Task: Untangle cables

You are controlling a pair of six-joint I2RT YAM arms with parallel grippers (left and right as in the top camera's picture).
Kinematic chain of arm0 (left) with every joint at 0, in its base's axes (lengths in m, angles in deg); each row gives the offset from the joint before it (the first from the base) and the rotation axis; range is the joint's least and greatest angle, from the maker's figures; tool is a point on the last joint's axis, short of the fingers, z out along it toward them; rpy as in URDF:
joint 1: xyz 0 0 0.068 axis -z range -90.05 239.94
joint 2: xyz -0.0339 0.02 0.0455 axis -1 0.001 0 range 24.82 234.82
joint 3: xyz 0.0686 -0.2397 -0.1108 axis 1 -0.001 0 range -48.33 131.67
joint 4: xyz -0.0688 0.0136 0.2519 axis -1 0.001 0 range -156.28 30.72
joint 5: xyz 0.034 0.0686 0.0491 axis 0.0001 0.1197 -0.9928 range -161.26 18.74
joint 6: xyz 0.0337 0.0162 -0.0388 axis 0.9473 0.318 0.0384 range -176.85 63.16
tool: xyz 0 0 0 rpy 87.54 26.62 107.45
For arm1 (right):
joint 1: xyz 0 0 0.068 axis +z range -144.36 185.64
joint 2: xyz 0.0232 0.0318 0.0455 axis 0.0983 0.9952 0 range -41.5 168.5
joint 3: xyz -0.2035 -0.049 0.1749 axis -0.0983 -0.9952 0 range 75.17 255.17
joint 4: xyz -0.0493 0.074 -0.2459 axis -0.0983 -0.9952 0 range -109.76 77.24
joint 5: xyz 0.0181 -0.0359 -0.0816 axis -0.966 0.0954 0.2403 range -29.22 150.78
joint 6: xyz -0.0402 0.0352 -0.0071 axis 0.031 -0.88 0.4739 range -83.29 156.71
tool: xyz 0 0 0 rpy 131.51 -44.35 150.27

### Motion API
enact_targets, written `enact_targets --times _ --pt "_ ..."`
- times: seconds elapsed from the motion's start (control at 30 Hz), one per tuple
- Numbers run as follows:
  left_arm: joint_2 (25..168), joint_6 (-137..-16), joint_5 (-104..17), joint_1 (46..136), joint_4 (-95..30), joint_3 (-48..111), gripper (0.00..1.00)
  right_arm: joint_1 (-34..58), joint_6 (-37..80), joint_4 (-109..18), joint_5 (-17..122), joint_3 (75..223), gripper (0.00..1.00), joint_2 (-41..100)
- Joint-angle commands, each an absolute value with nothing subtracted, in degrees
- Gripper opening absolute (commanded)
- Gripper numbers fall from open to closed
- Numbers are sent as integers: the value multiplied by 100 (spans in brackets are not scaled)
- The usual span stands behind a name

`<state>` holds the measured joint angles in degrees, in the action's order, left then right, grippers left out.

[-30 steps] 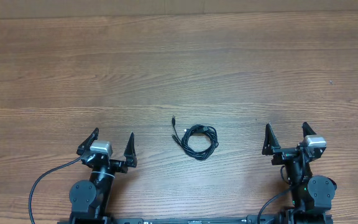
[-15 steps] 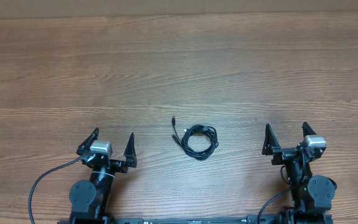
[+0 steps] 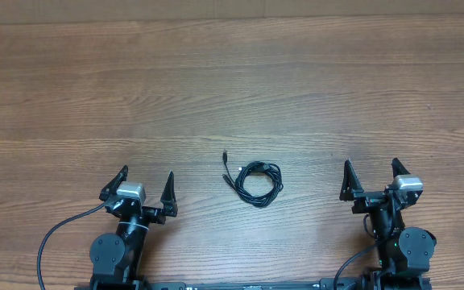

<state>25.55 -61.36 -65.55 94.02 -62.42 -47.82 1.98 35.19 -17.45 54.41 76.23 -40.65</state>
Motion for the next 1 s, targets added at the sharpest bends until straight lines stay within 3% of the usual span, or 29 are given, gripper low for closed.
enact_targets --times 0.0,0.97 --pt "2525 -6219 -6592 9372 -6223 -4804 100 194 3499 -1712 5517 7562 100 -4133" --pt "2525 -6219 -6592 9372 -6223 -4804 99 183 3499 -1756 6092 7564 100 -4133"
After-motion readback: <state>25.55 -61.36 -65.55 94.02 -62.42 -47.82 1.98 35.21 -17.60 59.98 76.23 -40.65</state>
